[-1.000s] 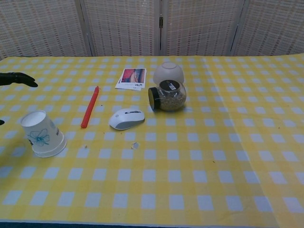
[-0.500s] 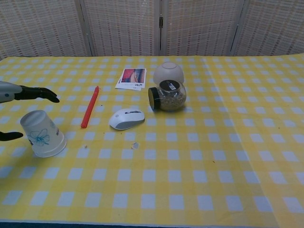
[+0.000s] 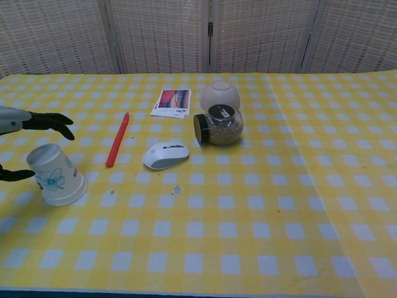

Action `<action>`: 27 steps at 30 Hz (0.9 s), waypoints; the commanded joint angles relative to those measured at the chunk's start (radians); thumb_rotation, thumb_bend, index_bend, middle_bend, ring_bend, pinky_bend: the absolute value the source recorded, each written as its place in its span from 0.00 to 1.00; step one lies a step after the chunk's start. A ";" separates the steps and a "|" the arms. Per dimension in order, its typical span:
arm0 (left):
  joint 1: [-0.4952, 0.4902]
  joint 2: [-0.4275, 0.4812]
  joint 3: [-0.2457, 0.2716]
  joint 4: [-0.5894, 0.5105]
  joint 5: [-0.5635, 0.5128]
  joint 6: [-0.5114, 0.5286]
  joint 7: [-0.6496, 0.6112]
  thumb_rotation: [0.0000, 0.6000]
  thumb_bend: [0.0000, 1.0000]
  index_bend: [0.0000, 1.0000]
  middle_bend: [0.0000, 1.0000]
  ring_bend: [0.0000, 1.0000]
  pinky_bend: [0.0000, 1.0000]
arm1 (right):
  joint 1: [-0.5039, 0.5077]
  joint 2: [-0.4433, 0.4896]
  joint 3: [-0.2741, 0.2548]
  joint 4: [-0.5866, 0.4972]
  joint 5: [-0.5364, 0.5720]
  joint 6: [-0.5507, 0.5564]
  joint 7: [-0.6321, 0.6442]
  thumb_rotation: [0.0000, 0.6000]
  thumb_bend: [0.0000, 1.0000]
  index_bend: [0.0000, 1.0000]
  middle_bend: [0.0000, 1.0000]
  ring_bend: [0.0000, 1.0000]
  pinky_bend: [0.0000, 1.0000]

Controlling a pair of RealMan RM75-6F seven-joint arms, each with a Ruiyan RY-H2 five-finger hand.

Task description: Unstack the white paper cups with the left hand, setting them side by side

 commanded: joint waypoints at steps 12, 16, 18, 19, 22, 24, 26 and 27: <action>-0.006 -0.019 0.008 0.021 0.009 0.017 -0.026 1.00 0.42 0.27 0.02 0.04 0.00 | -0.006 -0.017 -0.006 0.024 0.007 -0.005 0.023 1.00 0.28 0.11 0.02 0.08 0.00; -0.006 -0.023 0.010 0.027 0.012 0.025 -0.032 1.00 0.42 0.29 0.03 0.04 0.00 | -0.009 -0.020 -0.006 0.029 0.008 -0.002 0.026 1.00 0.28 0.11 0.02 0.08 0.00; -0.005 -0.025 0.010 0.029 0.015 0.030 -0.035 1.00 0.42 0.30 0.03 0.04 0.00 | -0.010 -0.019 -0.005 0.029 0.008 0.000 0.026 1.00 0.28 0.11 0.02 0.08 0.00; -0.005 -0.027 0.010 0.031 0.018 0.034 -0.038 1.00 0.42 0.31 0.04 0.04 0.00 | -0.010 -0.019 -0.005 0.029 0.008 0.000 0.027 1.00 0.28 0.11 0.02 0.08 0.00; -0.004 -0.031 0.011 0.036 0.024 0.042 -0.042 1.00 0.42 0.33 0.05 0.05 0.00 | -0.010 -0.020 -0.006 0.030 0.008 -0.001 0.028 1.00 0.28 0.11 0.02 0.08 0.00; -0.005 -0.032 0.012 0.038 0.026 0.043 -0.043 1.00 0.42 0.34 0.05 0.05 0.00 | -0.009 -0.021 -0.006 0.031 0.008 -0.003 0.029 1.00 0.28 0.11 0.02 0.08 0.00; -0.006 -0.033 0.013 0.039 0.025 0.042 -0.044 1.00 0.42 0.35 0.05 0.05 0.00 | -0.009 -0.022 -0.006 0.033 0.008 -0.004 0.031 1.00 0.28 0.11 0.02 0.08 0.00; -0.006 -0.034 0.013 0.039 0.024 0.042 -0.044 1.00 0.42 0.36 0.06 0.06 0.00 | -0.009 -0.023 -0.006 0.034 0.009 -0.005 0.032 1.00 0.28 0.11 0.02 0.08 0.00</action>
